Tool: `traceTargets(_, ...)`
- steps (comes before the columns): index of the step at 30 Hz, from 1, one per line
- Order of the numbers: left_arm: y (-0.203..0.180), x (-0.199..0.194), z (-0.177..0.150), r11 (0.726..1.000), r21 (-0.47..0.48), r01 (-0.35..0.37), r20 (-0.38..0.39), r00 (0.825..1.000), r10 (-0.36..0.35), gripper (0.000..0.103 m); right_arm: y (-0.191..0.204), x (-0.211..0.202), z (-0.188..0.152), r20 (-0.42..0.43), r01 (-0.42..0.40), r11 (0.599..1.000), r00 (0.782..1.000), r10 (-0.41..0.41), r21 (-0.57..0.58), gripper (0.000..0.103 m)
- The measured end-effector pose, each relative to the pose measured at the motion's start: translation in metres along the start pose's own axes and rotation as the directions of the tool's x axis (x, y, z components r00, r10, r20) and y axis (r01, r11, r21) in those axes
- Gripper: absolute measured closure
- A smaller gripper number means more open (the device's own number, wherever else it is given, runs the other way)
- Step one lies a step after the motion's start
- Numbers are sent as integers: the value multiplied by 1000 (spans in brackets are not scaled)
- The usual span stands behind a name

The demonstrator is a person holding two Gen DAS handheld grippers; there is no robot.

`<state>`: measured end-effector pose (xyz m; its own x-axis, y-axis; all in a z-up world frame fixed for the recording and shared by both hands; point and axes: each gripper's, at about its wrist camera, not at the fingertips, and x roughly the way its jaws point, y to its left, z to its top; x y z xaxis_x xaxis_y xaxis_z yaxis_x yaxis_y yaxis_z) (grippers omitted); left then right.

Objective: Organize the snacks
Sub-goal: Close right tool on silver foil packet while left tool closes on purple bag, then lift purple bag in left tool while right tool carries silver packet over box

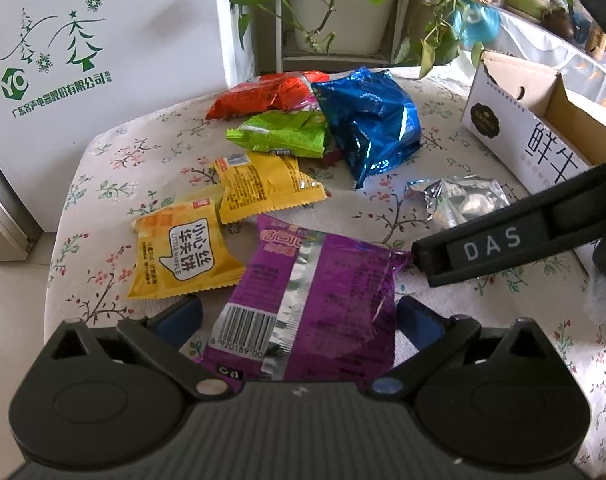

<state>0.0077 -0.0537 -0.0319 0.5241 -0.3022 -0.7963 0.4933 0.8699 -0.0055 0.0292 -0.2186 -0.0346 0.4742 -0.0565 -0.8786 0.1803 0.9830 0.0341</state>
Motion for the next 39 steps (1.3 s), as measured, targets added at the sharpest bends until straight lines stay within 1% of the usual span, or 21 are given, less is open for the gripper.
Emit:
traceTargets(6,0,1,3,1000,2,0,-13,1000,0,0,0,0,0,0,-2,1000,1000,2,-5,11)
traceTargets(8,-1,0,4,1000,2,-2,-17,1000,2,1,-2,-1,1,1,-1,1000,1000,1,-1,14)
traceTargets(9,-1,0,4,1000,2,1,-16,1000,-1,3,-2,-2,1,3,1,1000,1000,-1,-1,17)
traceTargets(11,-3,-1,6,1000,6,7,-13,1000,-7,9,-4,-4,1,5,2,1000,1000,-2,-2,22)
traceTargets(13,-6,-4,7,1000,11,25,-7,1000,-25,24,-5,-6,1,10,0,1000,1000,0,-12,31)
traceTargets(15,-9,-6,9,999,18,33,2,999,-33,34,-4,-9,0,18,-14,1000,1000,14,-24,37)
traceTargets(16,-10,-7,9,999,21,30,6,1000,-30,35,-4,-10,0,17,-18,1000,1000,18,-25,37)
traceTargets(21,-6,-10,8,999,-37,31,0,1000,-31,37,-8,-16,0,22,-45,999,999,46,-11,37)
traceTargets(23,-1,-12,6,996,-71,47,-2,999,-47,36,-9,-21,0,36,-54,998,998,54,-17,37)
traceTargets(28,1,-19,-3,994,-95,49,11,999,-48,36,-12,-30,-1,48,-69,997,996,70,-15,37)
traceTargets(32,-3,-25,-11,996,-93,15,17,1000,-14,37,-17,-35,-3,53,-72,997,996,73,-17,37)
traceTargets(37,-3,-32,-18,992,-122,9,23,1000,-6,38,-21,-39,-3,64,-84,996,994,85,-16,37)
traceTargets(39,-1,-36,-21,990,-143,18,27,1000,-14,38,-22,-43,-4,72,-95,995,993,96,-19,37)
